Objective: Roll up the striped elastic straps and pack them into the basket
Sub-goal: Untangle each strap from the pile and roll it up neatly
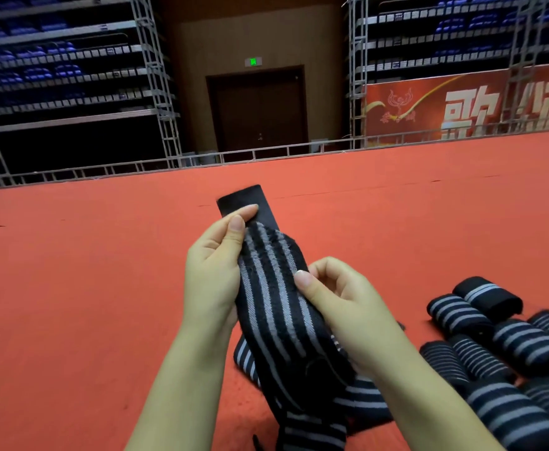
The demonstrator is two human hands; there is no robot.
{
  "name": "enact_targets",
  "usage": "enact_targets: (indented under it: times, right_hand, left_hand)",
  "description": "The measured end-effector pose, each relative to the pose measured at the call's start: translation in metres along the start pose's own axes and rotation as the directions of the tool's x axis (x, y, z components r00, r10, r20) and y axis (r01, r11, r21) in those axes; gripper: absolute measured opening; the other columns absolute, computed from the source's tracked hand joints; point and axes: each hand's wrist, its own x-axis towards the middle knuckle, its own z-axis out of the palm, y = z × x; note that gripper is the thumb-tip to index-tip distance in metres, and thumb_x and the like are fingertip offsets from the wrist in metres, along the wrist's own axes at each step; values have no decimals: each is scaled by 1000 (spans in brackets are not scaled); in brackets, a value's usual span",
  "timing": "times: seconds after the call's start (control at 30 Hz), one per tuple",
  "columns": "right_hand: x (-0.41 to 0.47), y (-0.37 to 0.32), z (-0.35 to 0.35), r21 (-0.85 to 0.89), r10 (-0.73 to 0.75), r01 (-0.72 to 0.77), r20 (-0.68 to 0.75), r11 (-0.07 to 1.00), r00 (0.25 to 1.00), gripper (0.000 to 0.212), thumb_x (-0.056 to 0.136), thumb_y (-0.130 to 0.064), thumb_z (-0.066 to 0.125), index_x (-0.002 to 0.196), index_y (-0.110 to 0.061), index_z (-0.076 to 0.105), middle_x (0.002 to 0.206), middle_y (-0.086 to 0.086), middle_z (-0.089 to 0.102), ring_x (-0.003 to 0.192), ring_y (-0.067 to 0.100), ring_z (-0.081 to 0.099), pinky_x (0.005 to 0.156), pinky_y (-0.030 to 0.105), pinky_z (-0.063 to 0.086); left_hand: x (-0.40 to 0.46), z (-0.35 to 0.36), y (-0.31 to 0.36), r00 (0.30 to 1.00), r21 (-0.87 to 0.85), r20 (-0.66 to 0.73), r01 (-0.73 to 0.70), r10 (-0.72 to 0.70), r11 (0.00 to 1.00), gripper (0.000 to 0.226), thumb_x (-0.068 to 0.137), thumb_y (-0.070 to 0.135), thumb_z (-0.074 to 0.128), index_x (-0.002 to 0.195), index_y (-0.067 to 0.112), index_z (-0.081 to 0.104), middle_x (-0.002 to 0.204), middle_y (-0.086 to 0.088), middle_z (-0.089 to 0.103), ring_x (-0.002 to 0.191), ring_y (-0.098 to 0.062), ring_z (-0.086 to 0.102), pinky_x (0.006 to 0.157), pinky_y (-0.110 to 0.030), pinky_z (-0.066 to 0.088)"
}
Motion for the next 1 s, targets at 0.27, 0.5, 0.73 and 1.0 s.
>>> enact_targets:
  times: [0.27,0.5,0.73,1.0]
  right_hand:
    - [-1,19,-7,-277,-178,124,-179,953,968,16,89,-21,67,76,-25,57,89,-7,60,77,2,55,71,22,43]
    - [3,18,-9,-137,-199,177,-164,975,966,18,90,-20,66,77,-27,56,66,-12,57,64,4,51,65,26,42]
    - [24,9,-2,39,-277,311,-360,950,891,17,82,-25,64,78,-34,50,68,-8,50,63,13,45,61,33,38]
    - [46,-4,7,58,-249,289,-362,956,898,19,94,-19,59,101,-31,47,85,-3,62,79,18,59,80,43,50]
  left_hand:
    - [-1,5,6,993,-40,109,49,-45,998,18,90,6,60,97,16,73,70,-2,71,63,-12,66,60,-24,57]
    - [6,5,14,981,46,192,-20,11,999,27,88,-3,62,99,19,73,81,0,75,70,-12,69,65,-25,56]
    - [3,1,-12,959,43,275,-82,68,996,55,88,20,65,137,36,45,133,1,58,114,-10,63,89,-27,52]
    - [-19,4,-38,966,21,250,-73,66,997,61,87,-7,60,118,46,65,132,2,63,124,-17,57,105,-42,46]
